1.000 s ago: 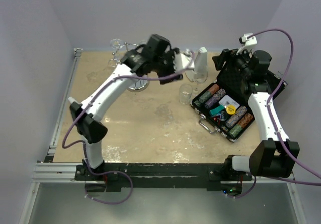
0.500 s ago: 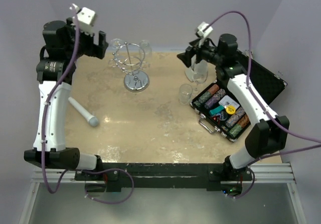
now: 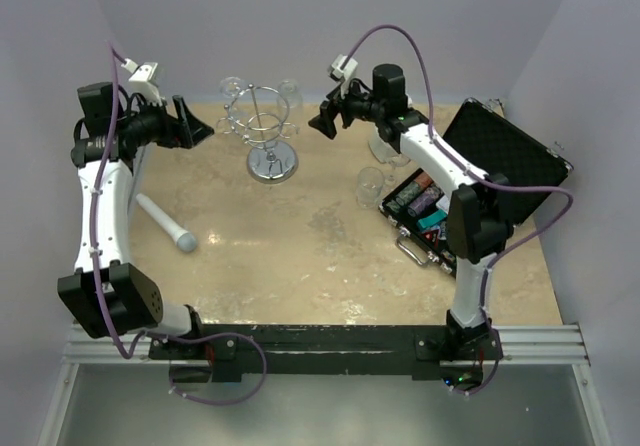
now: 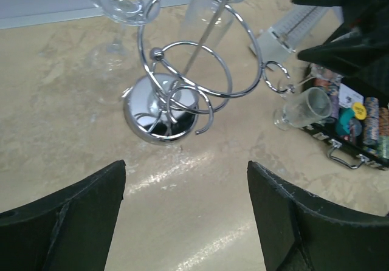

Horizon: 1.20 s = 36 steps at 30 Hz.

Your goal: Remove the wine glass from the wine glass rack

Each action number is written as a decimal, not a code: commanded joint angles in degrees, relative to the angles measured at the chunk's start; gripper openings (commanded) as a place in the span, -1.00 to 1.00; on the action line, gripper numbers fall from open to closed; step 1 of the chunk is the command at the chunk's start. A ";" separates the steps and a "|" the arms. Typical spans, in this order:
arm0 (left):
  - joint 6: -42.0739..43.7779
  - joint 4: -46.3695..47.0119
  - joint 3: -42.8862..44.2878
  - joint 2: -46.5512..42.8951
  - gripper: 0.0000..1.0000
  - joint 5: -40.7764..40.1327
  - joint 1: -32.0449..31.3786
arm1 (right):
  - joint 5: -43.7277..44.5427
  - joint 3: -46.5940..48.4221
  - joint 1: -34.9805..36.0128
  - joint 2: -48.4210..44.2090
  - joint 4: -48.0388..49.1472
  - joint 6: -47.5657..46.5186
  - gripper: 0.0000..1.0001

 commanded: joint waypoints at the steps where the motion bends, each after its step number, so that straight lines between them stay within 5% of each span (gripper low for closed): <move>1: -7.16 9.35 -2.92 -1.85 0.68 10.22 0.53 | -1.42 6.63 -0.26 4.87 2.73 -0.81 0.94; 7: -8.14 13.93 -5.91 2.80 0.55 12.24 0.62 | -3.46 12.35 -0.09 12.43 9.75 6.38 0.93; 16: -22.28 27.37 -9.16 8.61 0.33 20.06 0.62 | -0.64 16.22 0.00 15.69 9.59 7.54 0.93; 22: -33.09 38.96 -10.39 13.18 0.02 23.92 0.62 | 0.15 14.11 0.70 15.17 9.60 6.06 0.94; 27: -42.67 51.80 -11.10 16.60 -0.42 26.65 0.53 | 0.24 15.25 0.79 16.40 8.27 3.50 0.94; 32: -44.79 53.92 -7.41 20.47 -0.98 28.94 0.62 | 0.86 17.01 0.88 17.45 8.27 3.41 0.94; 36: -47.17 55.15 -2.32 24.95 -1.00 32.18 0.62 | 0.77 16.22 1.32 16.93 8.10 2.89 0.94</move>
